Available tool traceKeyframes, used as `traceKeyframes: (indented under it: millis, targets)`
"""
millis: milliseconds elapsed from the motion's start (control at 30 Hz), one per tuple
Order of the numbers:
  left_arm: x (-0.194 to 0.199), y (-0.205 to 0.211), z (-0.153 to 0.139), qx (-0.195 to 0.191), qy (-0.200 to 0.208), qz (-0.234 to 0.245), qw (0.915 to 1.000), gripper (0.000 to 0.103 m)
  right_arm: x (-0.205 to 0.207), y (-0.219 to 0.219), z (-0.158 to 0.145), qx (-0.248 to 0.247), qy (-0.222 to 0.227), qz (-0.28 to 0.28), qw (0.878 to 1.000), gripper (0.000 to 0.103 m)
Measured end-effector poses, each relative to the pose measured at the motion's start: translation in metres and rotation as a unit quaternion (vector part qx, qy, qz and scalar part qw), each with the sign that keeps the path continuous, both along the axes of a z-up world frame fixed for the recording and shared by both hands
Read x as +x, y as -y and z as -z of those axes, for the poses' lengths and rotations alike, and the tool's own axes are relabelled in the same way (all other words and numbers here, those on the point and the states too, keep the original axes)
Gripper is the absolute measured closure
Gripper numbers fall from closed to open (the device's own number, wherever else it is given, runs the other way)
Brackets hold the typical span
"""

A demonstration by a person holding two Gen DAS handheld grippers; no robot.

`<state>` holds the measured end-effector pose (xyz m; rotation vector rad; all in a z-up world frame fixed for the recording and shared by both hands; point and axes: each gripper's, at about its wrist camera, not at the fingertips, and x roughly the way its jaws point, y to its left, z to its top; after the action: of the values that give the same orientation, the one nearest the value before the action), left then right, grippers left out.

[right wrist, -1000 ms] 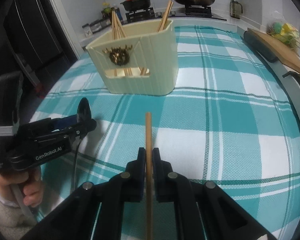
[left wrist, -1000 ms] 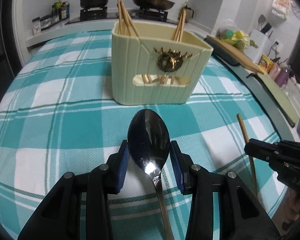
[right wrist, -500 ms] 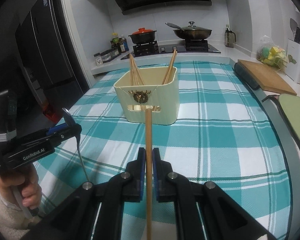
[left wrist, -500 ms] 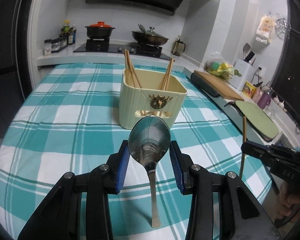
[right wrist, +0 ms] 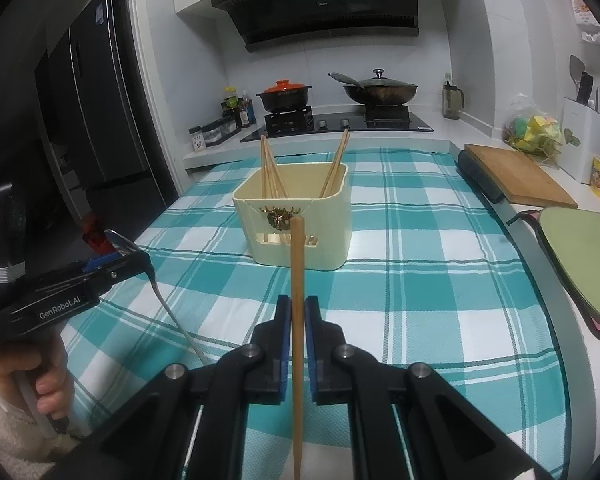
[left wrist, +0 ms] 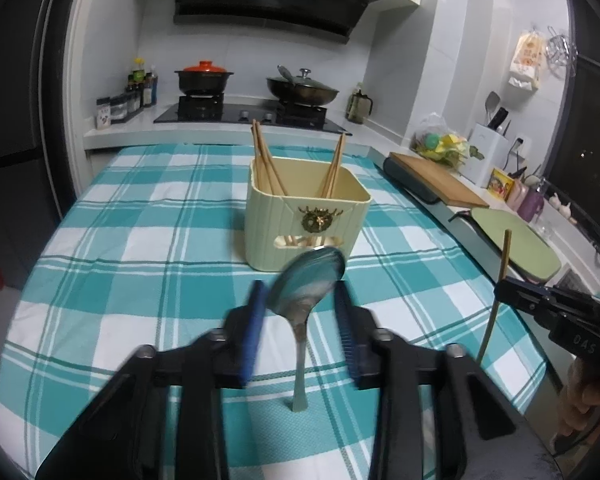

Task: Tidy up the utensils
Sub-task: 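Grasp the steel spoon handle with the left tool while the right tool lifts the chopstick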

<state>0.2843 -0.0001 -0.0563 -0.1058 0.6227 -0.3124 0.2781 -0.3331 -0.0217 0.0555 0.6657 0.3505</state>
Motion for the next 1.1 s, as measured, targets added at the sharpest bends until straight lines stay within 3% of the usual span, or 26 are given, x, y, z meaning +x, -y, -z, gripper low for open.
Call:
traceKeyframes:
  millis: [67, 467, 500, 533, 567, 600, 633, 833, 967, 1100]
  targets:
    - [0.001, 0.001, 0.000, -0.001, -0.004, 0.007, 1.0000, 0.097, -0.002, 0.001, 0.000, 0.000, 0.000, 0.002, 1.000, 0.096]
    - [0.006, -0.008, 0.008, -0.009, -0.027, 0.010, 0.9996, 0.101, -0.006, 0.006, -0.001, 0.004, 0.001, 0.011, 1.000, 0.096]
    - [0.007, -0.013, 0.008, -0.011, -0.030, 0.002, 0.9995, 0.099, -0.005, 0.007, -0.001, 0.005, 0.000, 0.011, 1.000, 0.096]
    - [0.010, -0.020, 0.010, -0.013, -0.039, -0.005, 0.9991, 0.085, -0.005, 0.008, -0.001, 0.006, -0.001, 0.011, 1.000, 0.096]
    - [0.016, -0.026, 0.013, -0.014, -0.052, -0.012, 0.9985, 0.072, -0.005, 0.009, -0.001, 0.007, 0.000, 0.011, 1.000, 0.096]
    - [0.020, -0.033, 0.017, -0.013, -0.059, -0.026, 0.9978, 0.044, -0.005, 0.009, 0.000, 0.008, 0.000, 0.010, 1.000, 0.096]
    - [0.024, -0.038, 0.021, -0.011, -0.064, -0.039, 0.9971, 0.033, -0.004, 0.010, 0.001, 0.008, -0.002, 0.009, 1.000, 0.096]
    - [0.065, -0.043, 0.065, -0.022, -0.140, -0.059, 0.9882, 0.028, 0.002, 0.008, 0.006, 0.014, -0.007, 0.007, 1.000, 0.096]
    - [0.104, -0.019, 0.090, 0.024, -0.158, -0.063, 0.9851, 0.028, 0.011, 0.004, 0.010, 0.014, -0.013, 0.000, 1.000, 0.096]
    - [0.145, -0.005, 0.118, 0.062, -0.193, -0.093, 0.9748, 0.028, 0.016, 0.003, 0.011, 0.016, -0.017, -0.003, 1.000, 0.096]
